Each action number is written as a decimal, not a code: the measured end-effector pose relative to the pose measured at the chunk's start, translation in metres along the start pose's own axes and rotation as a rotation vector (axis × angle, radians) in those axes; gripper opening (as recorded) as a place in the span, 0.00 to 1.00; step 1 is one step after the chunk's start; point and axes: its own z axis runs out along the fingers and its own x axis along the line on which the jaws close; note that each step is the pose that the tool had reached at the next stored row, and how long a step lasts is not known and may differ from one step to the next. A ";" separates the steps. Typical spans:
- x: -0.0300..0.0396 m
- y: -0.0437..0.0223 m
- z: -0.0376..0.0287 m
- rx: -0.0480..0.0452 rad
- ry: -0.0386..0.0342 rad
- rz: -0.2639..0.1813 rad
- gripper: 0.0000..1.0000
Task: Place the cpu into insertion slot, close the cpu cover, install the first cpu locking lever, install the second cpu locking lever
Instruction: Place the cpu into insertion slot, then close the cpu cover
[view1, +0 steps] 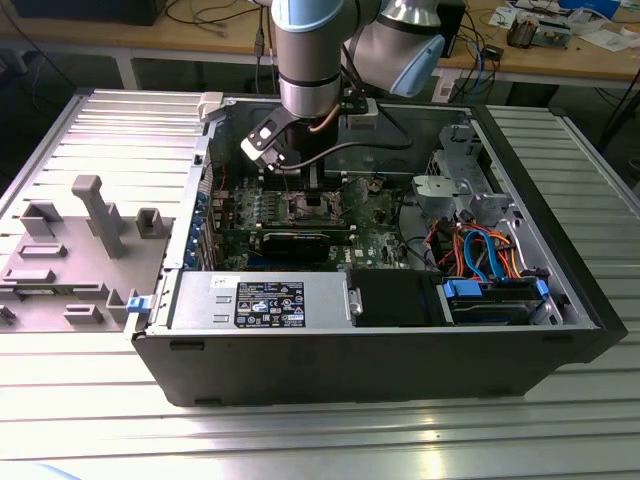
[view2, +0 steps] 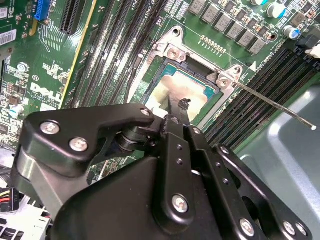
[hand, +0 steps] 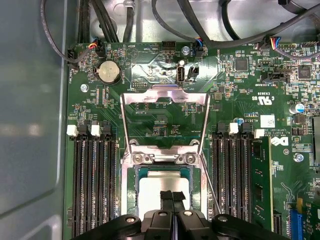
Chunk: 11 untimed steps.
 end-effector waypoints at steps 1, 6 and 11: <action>0.0000 0.0000 0.0000 0.0000 0.0000 0.000 0.11; 0.0000 0.0000 0.0000 -0.0001 -0.0001 0.001 0.11; 0.0000 0.0000 0.0000 -0.0001 -0.0001 0.002 0.11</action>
